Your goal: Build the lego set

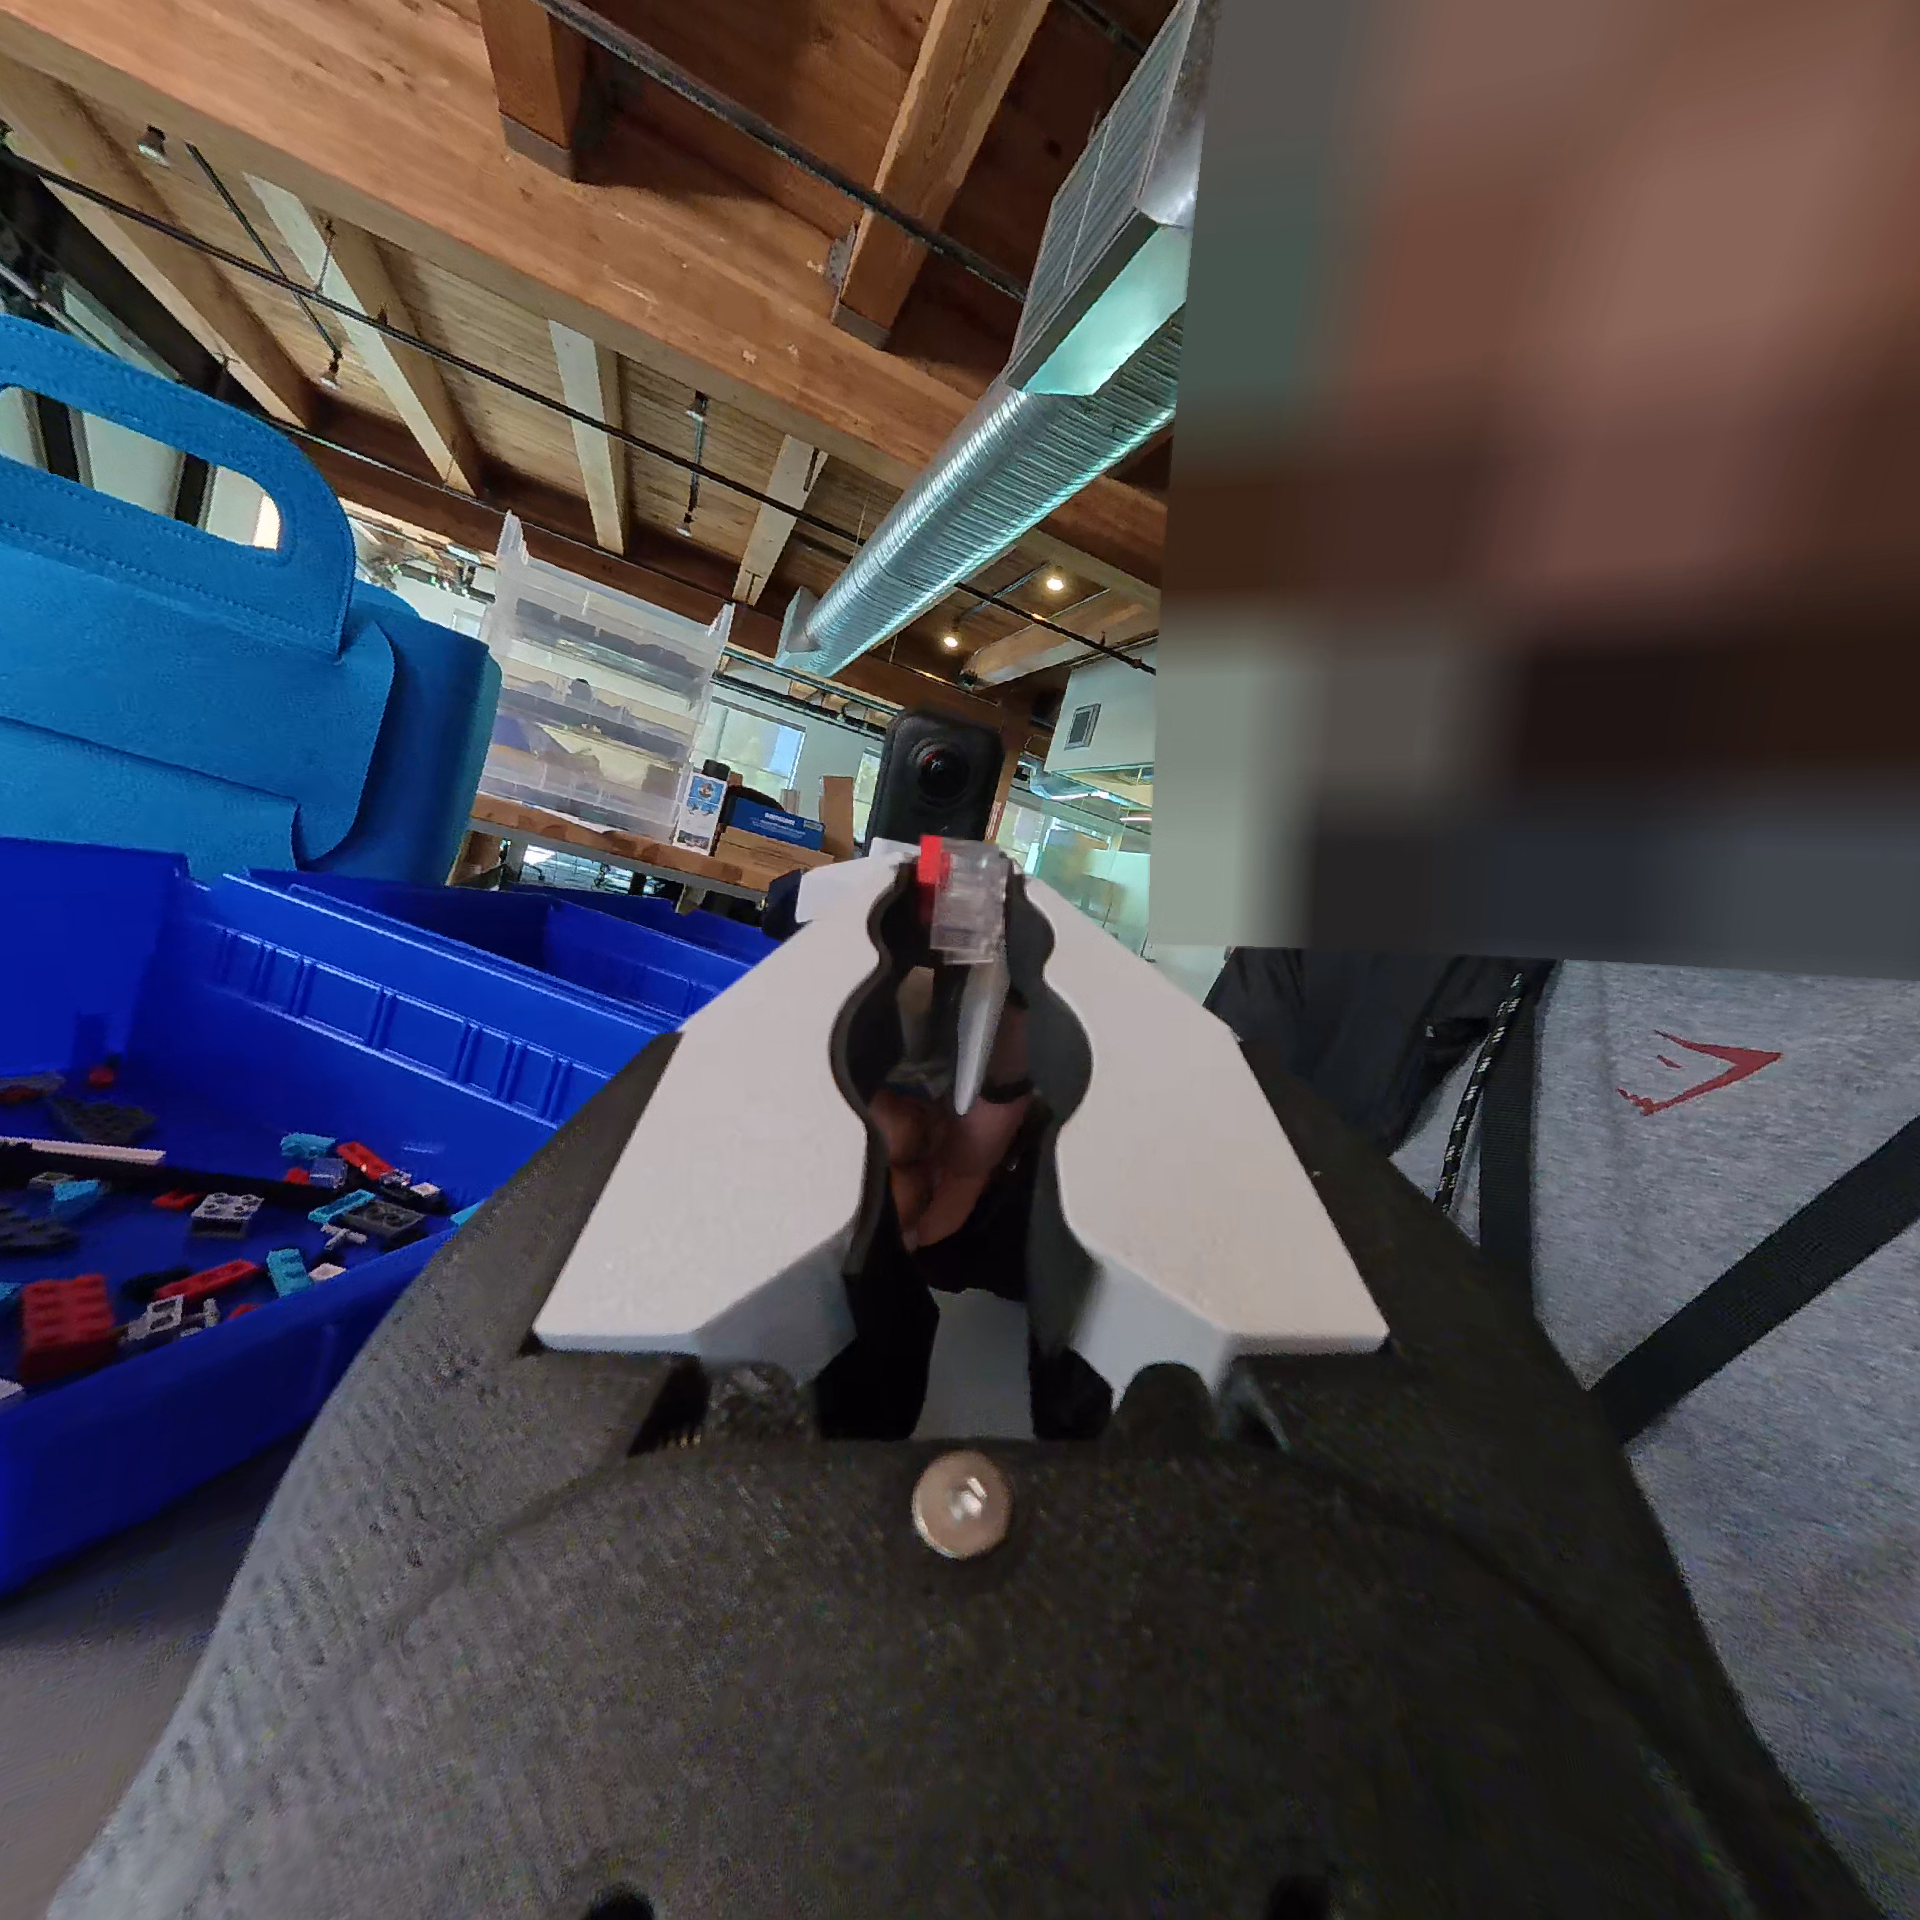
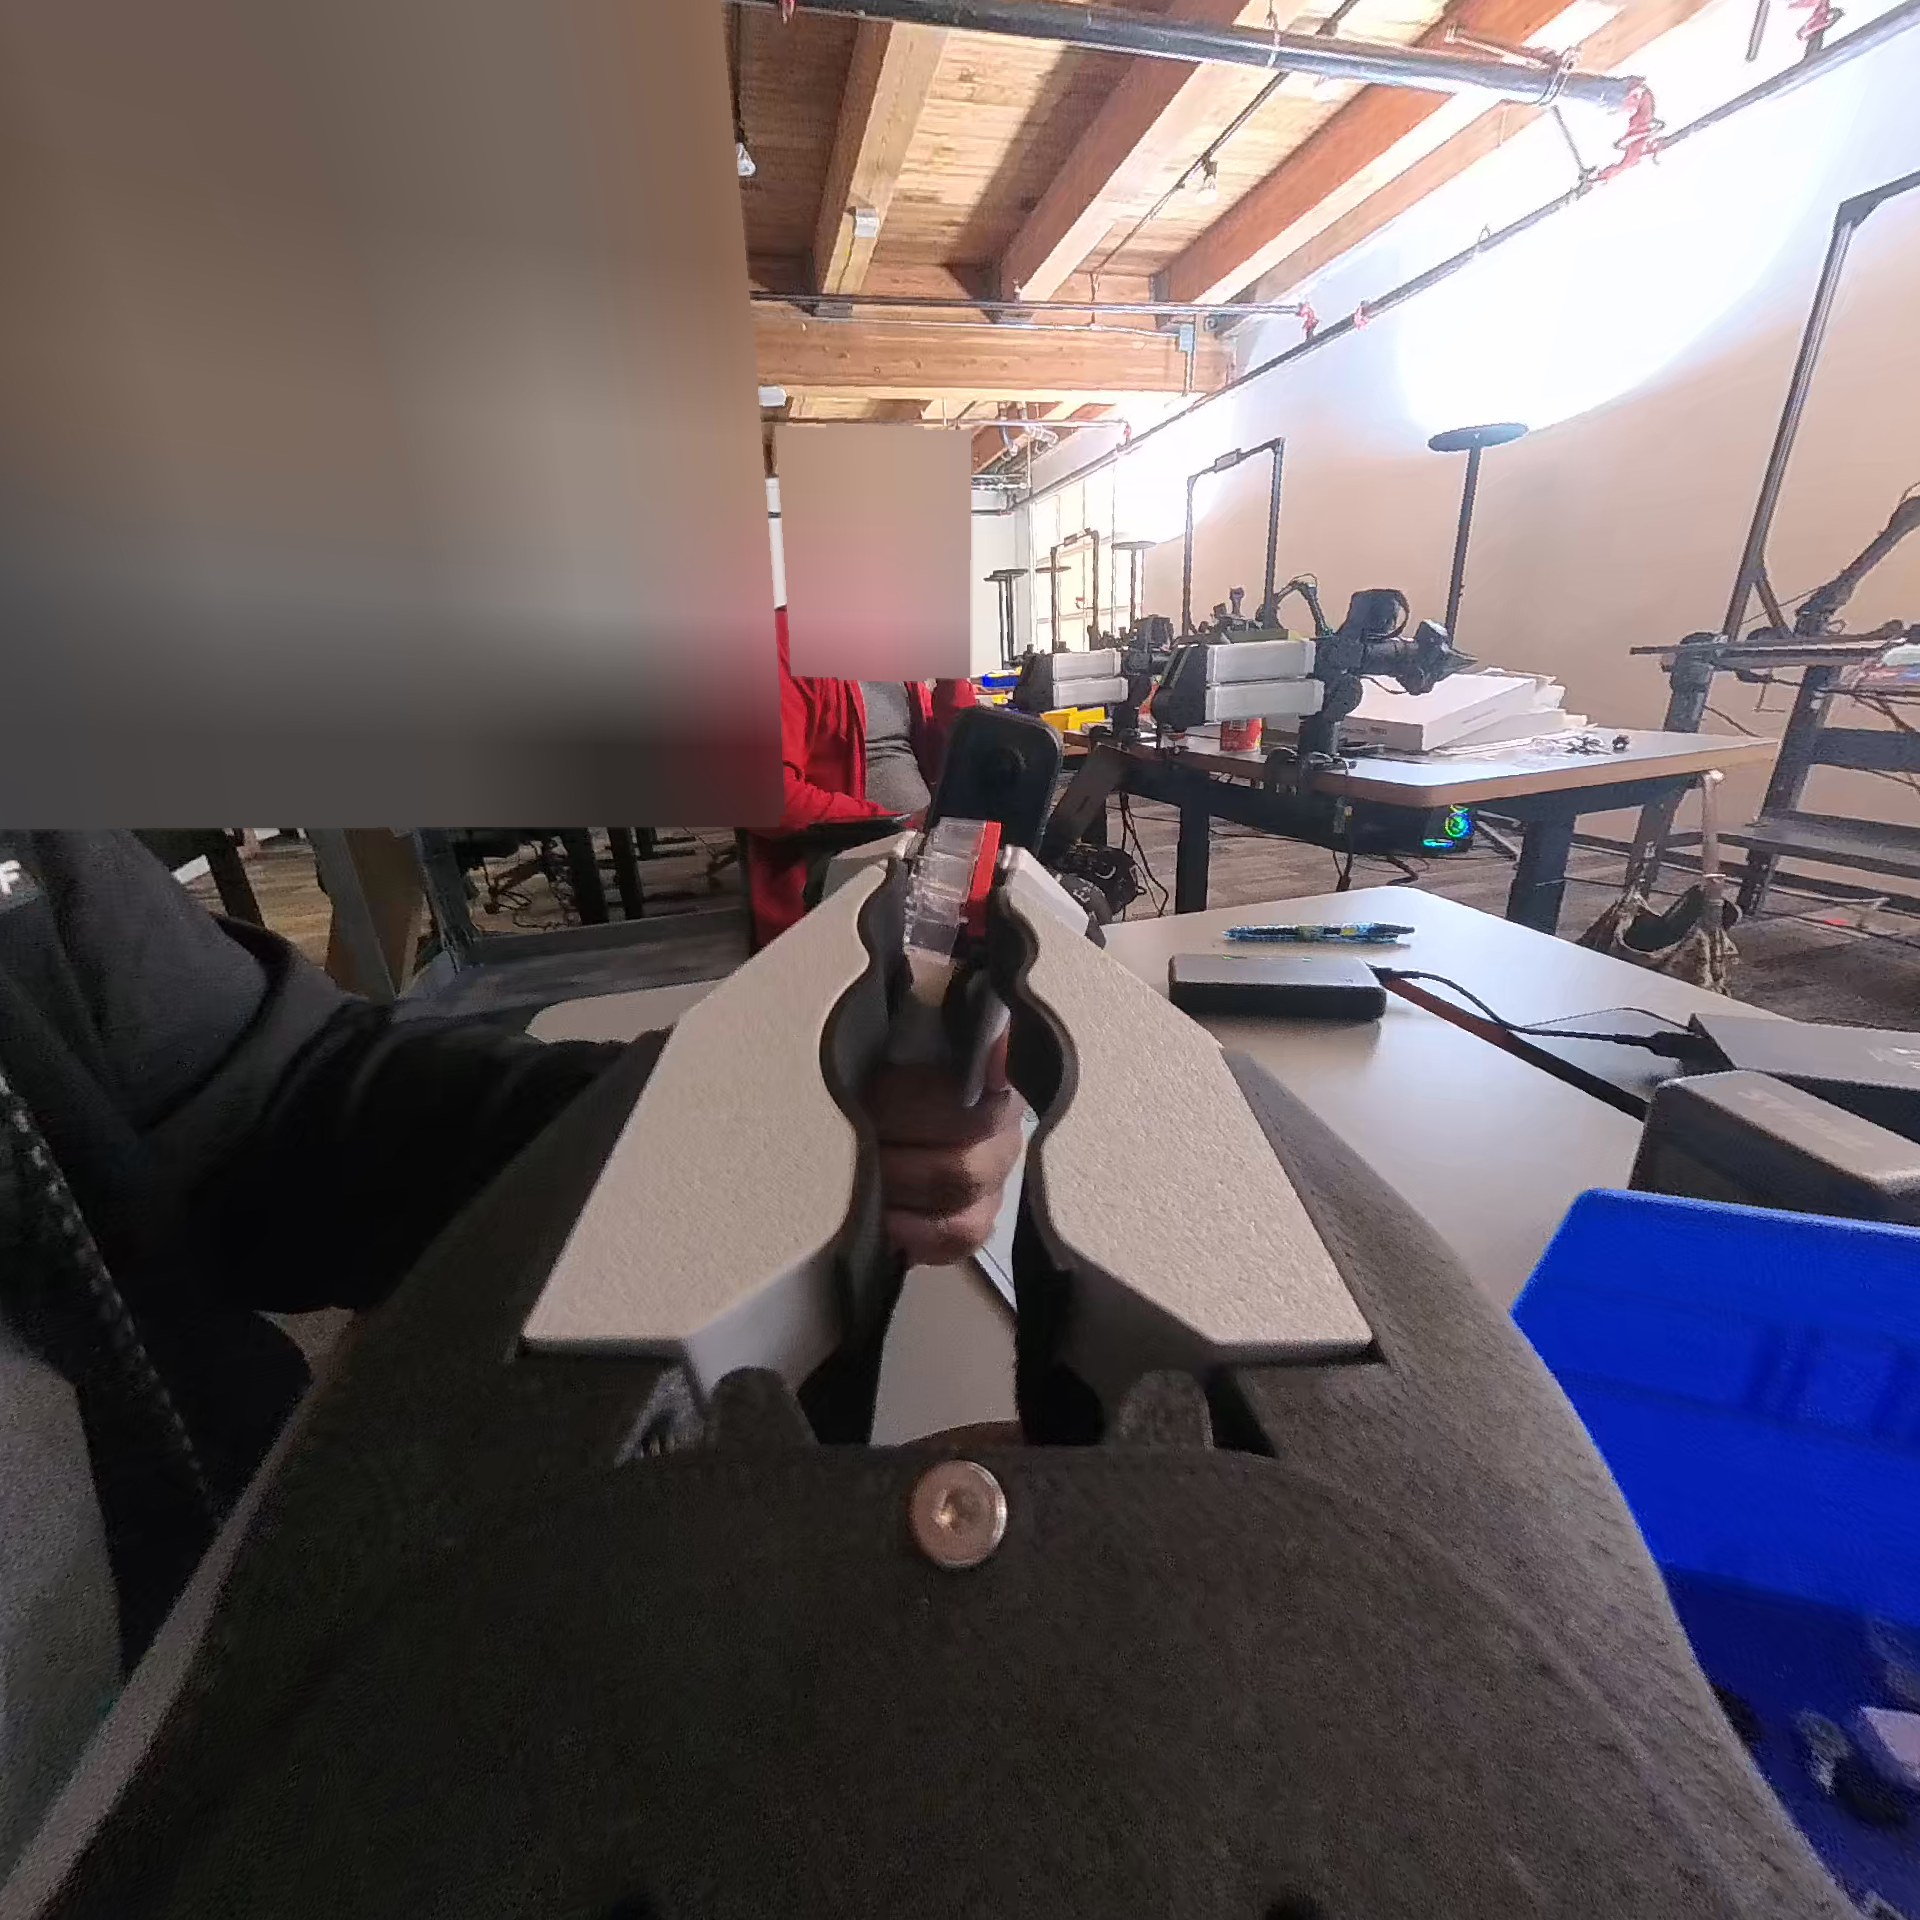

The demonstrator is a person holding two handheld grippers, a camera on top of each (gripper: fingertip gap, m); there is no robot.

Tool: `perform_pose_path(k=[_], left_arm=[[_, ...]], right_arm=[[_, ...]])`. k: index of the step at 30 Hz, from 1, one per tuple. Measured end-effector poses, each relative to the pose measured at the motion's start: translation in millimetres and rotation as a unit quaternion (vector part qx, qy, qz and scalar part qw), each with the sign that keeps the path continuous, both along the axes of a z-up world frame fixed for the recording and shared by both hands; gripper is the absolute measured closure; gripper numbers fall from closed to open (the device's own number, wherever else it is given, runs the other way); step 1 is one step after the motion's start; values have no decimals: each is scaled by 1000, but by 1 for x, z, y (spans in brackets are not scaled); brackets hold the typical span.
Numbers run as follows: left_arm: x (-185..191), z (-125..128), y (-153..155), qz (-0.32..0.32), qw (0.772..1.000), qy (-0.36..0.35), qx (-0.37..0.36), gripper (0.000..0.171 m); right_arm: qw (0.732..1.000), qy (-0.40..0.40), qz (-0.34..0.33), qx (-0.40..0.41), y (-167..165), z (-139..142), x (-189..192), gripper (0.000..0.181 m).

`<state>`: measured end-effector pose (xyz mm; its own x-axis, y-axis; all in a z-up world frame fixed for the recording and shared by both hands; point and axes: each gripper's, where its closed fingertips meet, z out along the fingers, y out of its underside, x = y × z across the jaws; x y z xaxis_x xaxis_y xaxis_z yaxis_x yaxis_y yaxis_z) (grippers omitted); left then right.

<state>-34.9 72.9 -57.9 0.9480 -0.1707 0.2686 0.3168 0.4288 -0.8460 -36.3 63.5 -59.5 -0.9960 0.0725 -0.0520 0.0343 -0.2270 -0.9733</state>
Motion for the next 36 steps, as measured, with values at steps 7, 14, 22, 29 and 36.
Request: perform_pose_path(k=[7,14,22,29,36], left_arm=[[1,2,0,5,1000,7,10,157],[3,3,0,8,1000,16,14,157],[6,5,0,9,1000,26,14,157],[5,6,0,11,999,27,14,157],[-4,1,-1,5,1000,-12,3,157]], right_arm=[[1000,-10,6,-10,1,3,1,163],[1000,-14,12,-15,1,4,2,164],[999,-19,21,-30,1,6,5,165],[999,-17,16,-34,0,7,5,166],[999,-28,-7,-15,0,2,-5,165]])
